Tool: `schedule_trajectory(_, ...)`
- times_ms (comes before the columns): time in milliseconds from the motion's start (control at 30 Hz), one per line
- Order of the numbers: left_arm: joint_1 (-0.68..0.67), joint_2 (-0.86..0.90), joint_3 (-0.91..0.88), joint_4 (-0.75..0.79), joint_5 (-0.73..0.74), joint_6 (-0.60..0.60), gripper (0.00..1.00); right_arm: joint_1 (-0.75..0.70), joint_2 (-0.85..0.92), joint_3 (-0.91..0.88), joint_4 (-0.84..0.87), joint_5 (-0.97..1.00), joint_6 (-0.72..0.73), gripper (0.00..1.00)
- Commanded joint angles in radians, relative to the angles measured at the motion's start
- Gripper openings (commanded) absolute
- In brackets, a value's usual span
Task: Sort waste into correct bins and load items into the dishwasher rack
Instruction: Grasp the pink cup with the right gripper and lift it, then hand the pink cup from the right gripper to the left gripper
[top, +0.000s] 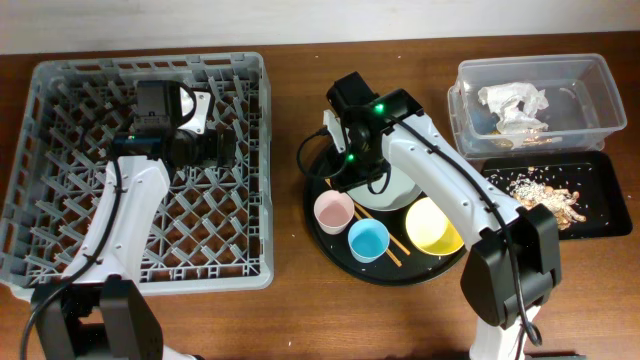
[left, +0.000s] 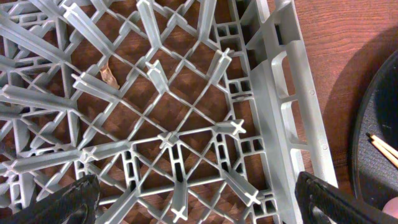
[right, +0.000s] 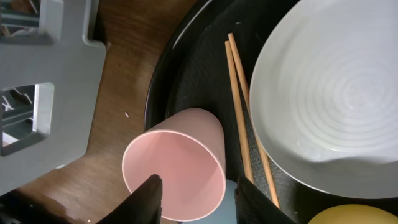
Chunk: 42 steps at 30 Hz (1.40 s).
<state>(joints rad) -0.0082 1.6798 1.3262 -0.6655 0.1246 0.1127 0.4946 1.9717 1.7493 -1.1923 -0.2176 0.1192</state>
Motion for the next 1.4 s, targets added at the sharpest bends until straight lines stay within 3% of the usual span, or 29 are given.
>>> schedule_trajectory(0, -0.002, 0.011, 0.013, 0.002, 0.011, 0.009, 0.99, 0.005, 0.013, 0.001, -0.001, 0.018, -0.006, 0.36)
schedule_trajectory(300, -0.002, 0.011, 0.013, 0.002, 0.011, 0.009, 0.99, 0.082, 0.014, 0.001, 0.015, 0.100, 0.283, 0.34)
schedule_trajectory(500, -0.002, 0.011, 0.013, -0.002, 0.251, 0.009, 0.99, 0.035, 0.013, -0.040, -0.041, 0.124, 0.232, 0.34)
schedule_trajectory(667, -0.002, 0.011, 0.013, -0.002, 0.257, 0.009, 0.99, 0.035, 0.013, -0.169, 0.059, 0.124, 0.161, 0.33)
schedule_trajectory(833, -0.002, 0.011, 0.013, -0.001, 0.257, 0.008, 0.99, 0.035, 0.013, -0.198, 0.121, 0.106, 0.150, 0.07)
schedule_trajectory(933, -0.002, 0.011, 0.014, -0.001, 0.264, 0.008, 0.99, 0.032, 0.007, -0.191, 0.127, 0.058, 0.150, 0.04)
schedule_trajectory(1133, -0.002, 0.010, 0.060, 0.006, 0.629, 0.005, 0.99, -0.215, -0.224, 0.000, 0.108, -0.228, 0.067, 0.04)
schedule_trajectory(1233, -0.002, 0.010, 0.060, 0.054, 0.978, 0.005, 0.99, -0.333, -0.240, -0.001, 0.203, -0.636, -0.063, 0.04)
schedule_trajectory(1300, 0.000, 0.011, 0.060, 0.122, 1.230, 0.005, 0.99, -0.330, -0.237, -0.001, 0.299, -0.785, -0.083, 0.04)
schedule_trajectory(1367, 0.019, 0.011, 0.060, 0.166, 1.387, 0.005, 0.99, -0.332, -0.237, -0.001, 0.338, -0.832, -0.082, 0.04)
